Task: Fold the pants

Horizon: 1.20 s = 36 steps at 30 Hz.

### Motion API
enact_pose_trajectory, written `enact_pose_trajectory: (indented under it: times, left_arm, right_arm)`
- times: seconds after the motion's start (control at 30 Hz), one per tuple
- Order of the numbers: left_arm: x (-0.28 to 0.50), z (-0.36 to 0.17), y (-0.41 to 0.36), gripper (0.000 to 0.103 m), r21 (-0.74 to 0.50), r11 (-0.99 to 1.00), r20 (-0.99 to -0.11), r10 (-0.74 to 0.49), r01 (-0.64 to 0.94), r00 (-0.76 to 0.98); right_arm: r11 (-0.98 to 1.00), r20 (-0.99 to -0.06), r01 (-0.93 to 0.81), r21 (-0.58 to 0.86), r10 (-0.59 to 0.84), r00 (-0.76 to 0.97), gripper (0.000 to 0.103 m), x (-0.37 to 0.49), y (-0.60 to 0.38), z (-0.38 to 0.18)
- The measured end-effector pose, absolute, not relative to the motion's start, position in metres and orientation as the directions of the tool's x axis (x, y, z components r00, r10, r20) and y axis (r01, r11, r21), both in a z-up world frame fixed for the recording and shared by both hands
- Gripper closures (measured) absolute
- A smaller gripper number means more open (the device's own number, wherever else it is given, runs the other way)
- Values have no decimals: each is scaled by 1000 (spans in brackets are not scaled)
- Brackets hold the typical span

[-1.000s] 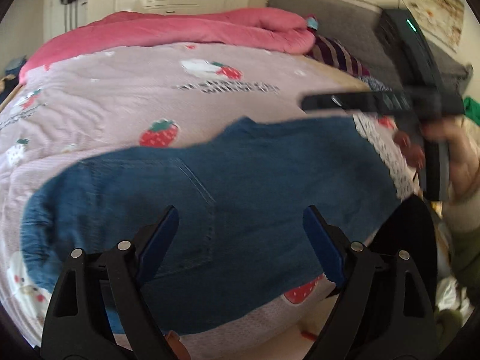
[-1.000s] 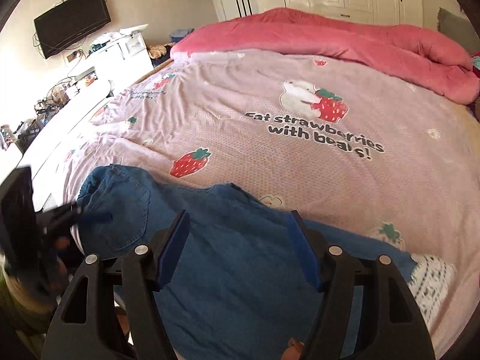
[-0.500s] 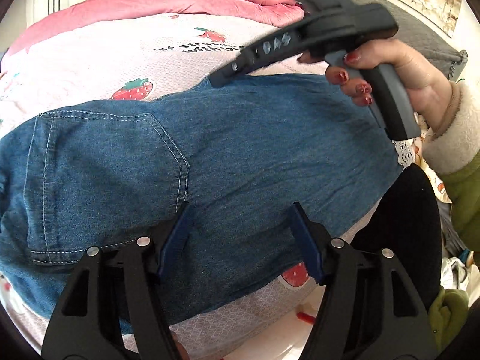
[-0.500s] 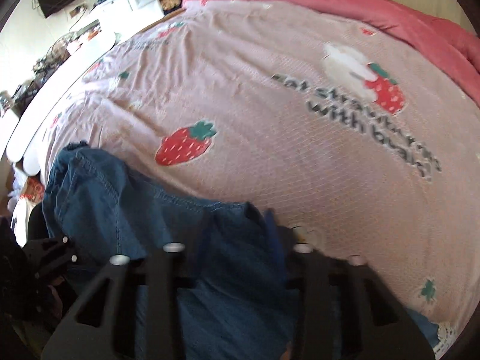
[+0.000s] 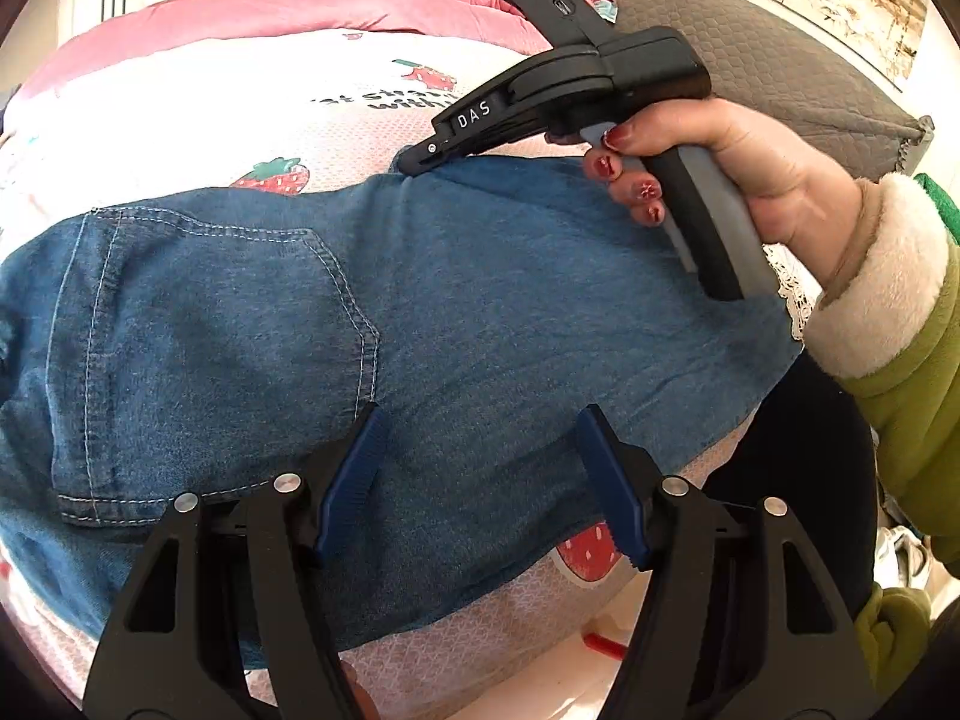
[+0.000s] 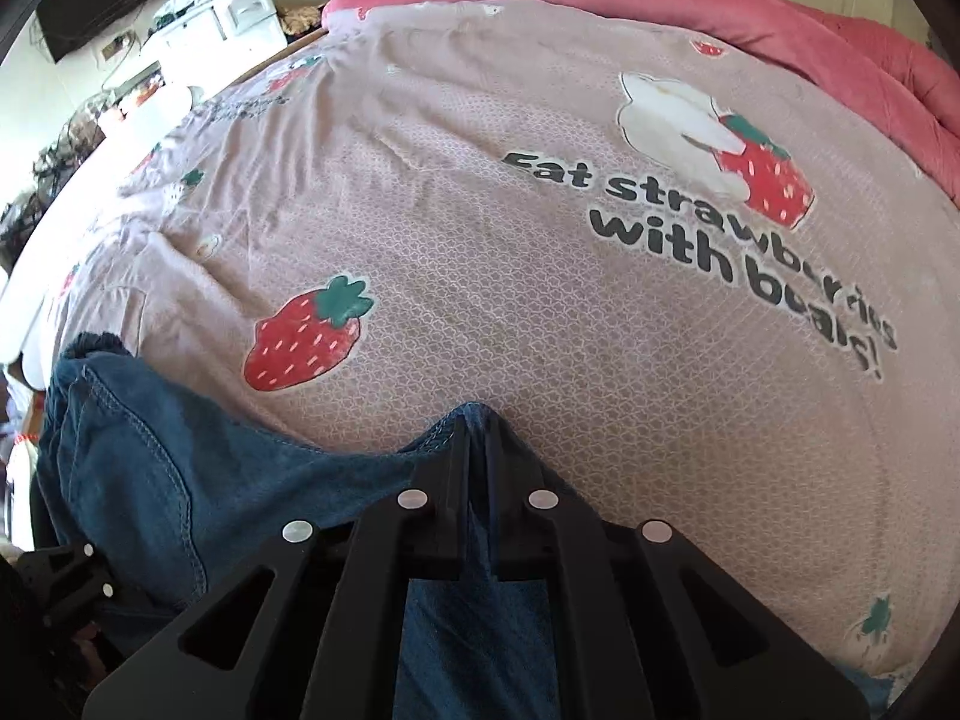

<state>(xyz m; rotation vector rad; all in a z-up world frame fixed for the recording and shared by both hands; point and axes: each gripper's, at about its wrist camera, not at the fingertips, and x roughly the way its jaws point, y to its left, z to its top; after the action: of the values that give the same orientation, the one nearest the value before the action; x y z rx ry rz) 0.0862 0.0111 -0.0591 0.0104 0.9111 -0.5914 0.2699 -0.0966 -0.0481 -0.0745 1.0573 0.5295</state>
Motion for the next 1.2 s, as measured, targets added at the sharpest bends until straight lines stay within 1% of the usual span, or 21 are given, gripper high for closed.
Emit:
enact_pose_trajectory:
  times: [0.07, 0.17, 0.2, 0.27, 0.33, 0.4, 0.47, 0.57, 0.63, 0.8, 0.87, 0.9, 0.93, 1.03, 1.1, 1.17, 1.2]
  left_arm:
    - [86, -59, 11, 45, -237, 842, -744, -478, 485, 466]
    - [87, -59, 12, 45, -241, 842, -744, -480, 483, 466]
    - [87, -59, 12, 45, -242, 842, -743, -480, 482, 466]
    - [87, -59, 13, 45, -242, 843, -744, -479, 481, 466]
    - [87, -58, 13, 45, -240, 843, -744, -478, 481, 467]
    - [87, -59, 12, 45, -239, 843, -744, -477, 481, 468]
    - [87, -59, 12, 45, -238, 843, -744, -477, 482, 468]
    - [87, -59, 12, 45, -237, 843, -744, -477, 483, 468]
    - [87, -59, 12, 45, -241, 835, -737, -489, 494, 467]
    - [84, -52, 16, 44, -261, 819, -712, -521, 511, 471]
    - [81, -39, 18, 44, -281, 800, -673, -558, 530, 485]
    - [80, -34, 16, 42, -282, 792, -662, -569, 541, 488]
    - [81, -29, 14, 37, -278, 785, -653, -576, 553, 491]
    - [102, -23, -7, 36, -275, 778, -672, -576, 565, 466]
    - [118, -23, -24, 36, -254, 800, -702, -539, 543, 466]
    - [132, -20, -47, 35, -199, 804, -709, -513, 561, 484]
    - [141, -22, -59, 35, -203, 798, -719, -515, 567, 467]
  right_arm:
    - [874, -836, -439, 207, 391, 384, 99, 269, -101, -47]
    - [882, -813, -422, 210, 397, 425, 96, 265, -108, -36]
    - [885, -803, -415, 211, 399, 443, 93, 264, -112, -31]
    - [889, -779, -398, 227, 411, 474, 92, 258, -123, -20]
    - [890, -758, -385, 244, 423, 496, 89, 252, -134, -10]
    - [891, -735, -371, 263, 434, 521, 78, 240, -148, 0]
    - [891, -710, -357, 280, 442, 548, 71, 225, -163, 9]
    - [893, -682, -339, 296, 446, 579, 67, 198, -184, 18]
    - [902, -677, -326, 284, 429, 597, 61, 179, -196, 20]
    - [925, -688, -282, 256, 379, 619, 58, 123, -231, 12]
    - [939, -711, -243, 244, 344, 614, 54, 103, -246, 1]
    - [942, -718, -225, 248, 334, 611, 54, 97, -254, -3]
    - [943, -719, -209, 258, 332, 611, 54, 93, -260, -7]
    - [945, -724, -146, 294, 320, 611, 54, 85, -281, -17]
    - [942, -718, -128, 312, 321, 618, 54, 84, -289, -19]
    - [951, -718, -128, 282, 298, 629, 52, 83, -289, -18]
    - [956, -722, -125, 265, 283, 631, 50, 84, -289, -18]
